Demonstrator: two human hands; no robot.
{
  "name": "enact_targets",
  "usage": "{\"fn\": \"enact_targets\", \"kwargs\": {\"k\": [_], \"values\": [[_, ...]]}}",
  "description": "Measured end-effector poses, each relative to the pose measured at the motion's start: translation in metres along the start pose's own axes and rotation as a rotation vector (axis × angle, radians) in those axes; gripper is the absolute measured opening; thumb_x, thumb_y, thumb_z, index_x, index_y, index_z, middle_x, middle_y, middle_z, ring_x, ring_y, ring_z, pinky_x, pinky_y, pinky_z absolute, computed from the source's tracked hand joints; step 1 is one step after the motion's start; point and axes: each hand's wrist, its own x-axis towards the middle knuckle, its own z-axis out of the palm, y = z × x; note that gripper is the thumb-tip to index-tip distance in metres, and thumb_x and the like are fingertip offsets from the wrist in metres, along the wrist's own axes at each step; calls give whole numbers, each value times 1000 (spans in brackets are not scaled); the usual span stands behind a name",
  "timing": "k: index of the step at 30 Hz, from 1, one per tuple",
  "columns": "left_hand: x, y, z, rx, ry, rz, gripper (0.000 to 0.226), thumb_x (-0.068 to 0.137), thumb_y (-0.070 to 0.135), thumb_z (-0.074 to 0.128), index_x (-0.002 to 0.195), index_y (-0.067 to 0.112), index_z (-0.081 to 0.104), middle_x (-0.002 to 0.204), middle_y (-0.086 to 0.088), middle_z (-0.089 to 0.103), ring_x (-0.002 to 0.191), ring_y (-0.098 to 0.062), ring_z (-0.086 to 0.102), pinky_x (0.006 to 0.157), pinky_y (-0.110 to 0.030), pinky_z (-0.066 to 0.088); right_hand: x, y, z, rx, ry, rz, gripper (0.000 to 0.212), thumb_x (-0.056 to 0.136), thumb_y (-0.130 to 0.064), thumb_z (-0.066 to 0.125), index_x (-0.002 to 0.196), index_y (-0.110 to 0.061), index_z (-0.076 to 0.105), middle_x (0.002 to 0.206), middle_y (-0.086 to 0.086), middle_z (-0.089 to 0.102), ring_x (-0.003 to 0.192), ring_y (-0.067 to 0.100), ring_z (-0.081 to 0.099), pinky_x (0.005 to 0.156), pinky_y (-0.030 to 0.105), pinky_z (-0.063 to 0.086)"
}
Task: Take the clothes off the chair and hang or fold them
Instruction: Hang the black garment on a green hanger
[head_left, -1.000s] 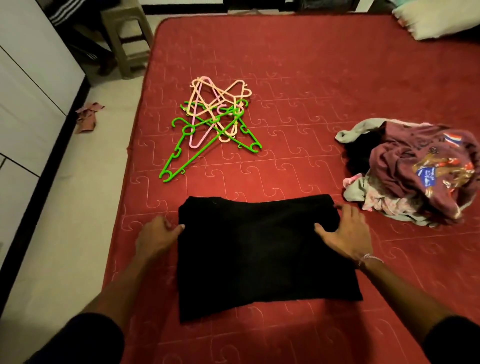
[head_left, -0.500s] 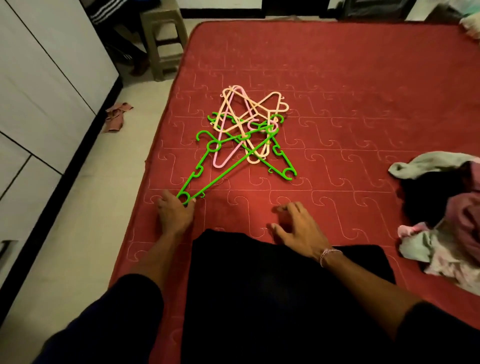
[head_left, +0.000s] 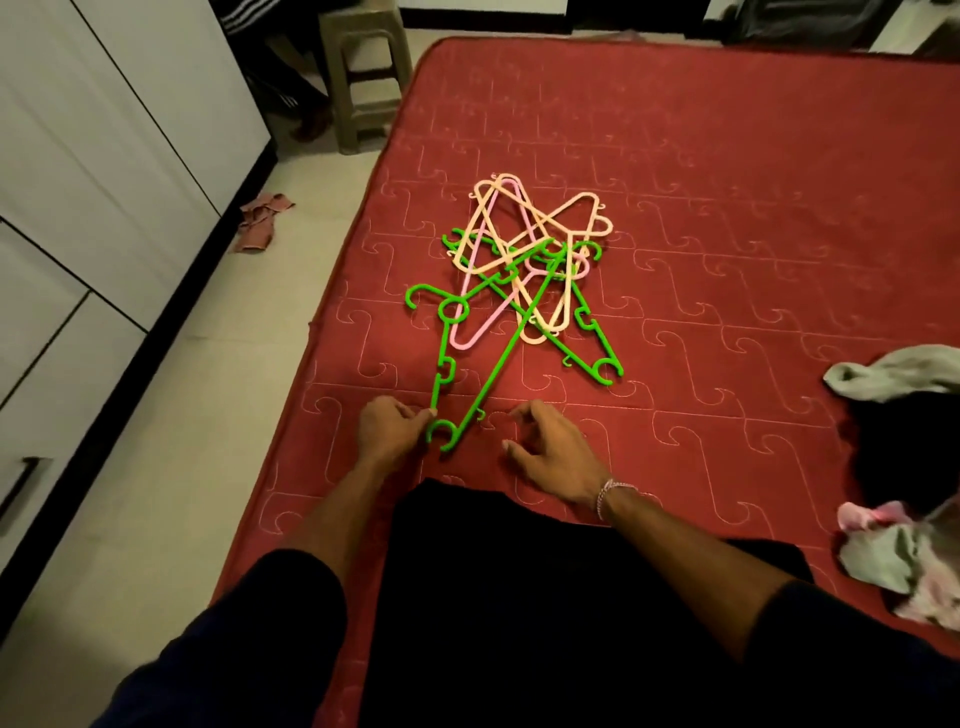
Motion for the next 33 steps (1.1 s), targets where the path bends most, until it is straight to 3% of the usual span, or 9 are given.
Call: {"fn": "enact_targets", "kwargs": {"k": [3,7,13,16,18,22,26,30,33], "values": [[-4,2,10,137,19,42,46,80,57,73,75,11,72,82,-10,73,83,-31,67,74,-37,54,2,-12,9,61,-81,48,40,93,-29,69,128,-15,54,124,0,60,104,13,58,93,31,51],[-8,10,18,36,-80,53,23,88,29,73,71,16,66,73,-5,67,77,-25,64,66,-29,46,-3,-21,21,245,-153,110,51,95,-28,68,139,-14,46,131,-2,61,111,11,61,93,22,50],[-52,10,2,-346,-267,187,21,88,6,70,69,4,62,59,-4,60,53,-11,55,55,-26,45,3,-32,36,612,152,418,47,99,-49,54,131,-18,38,108,0,65,96,21,69,88,46,58],[-88,4,-7,-424,-497,274,20,88,-3,68,73,9,62,60,7,65,53,0,58,54,-16,46,5,-35,42,760,290,553,20,105,-31,47,115,-14,47,87,2,68,61,14,61,62,36,54],[-104,-7,-11,-419,-556,259,12,86,6,75,79,11,66,67,3,68,60,-5,60,57,-18,47,-5,-39,43,713,328,570,17,107,-28,42,100,-17,53,74,-2,65,55,13,50,56,31,43],[-117,-18,-19,-698,-408,43,18,88,18,72,102,8,66,79,-8,71,71,-19,64,60,-23,52,-55,-49,45,703,288,541,19,108,-25,39,106,-14,55,71,-1,51,55,10,44,43,24,38],[-133,-23,-34,-1034,-413,-192,10,97,17,61,92,9,64,62,-4,65,58,-16,66,57,-26,57,-116,-54,62,685,161,559,21,109,-24,37,115,-23,57,73,0,51,54,8,43,40,22,37],[-158,-45,-28,-486,-193,-225,42,85,38,76,60,17,50,55,-5,49,46,-18,51,46,-25,47,-166,-64,82,870,179,599,23,109,-23,36,116,-21,58,65,-3,46,46,6,35,40,21,30],[-177,-59,-33,-444,-113,-306,49,79,53,77,64,12,55,61,-7,58,52,-22,55,44,-26,47,-190,-72,87,1081,236,602,24,110,-23,35,118,-17,57,62,-3,44,46,6,30,39,21,27]]}}
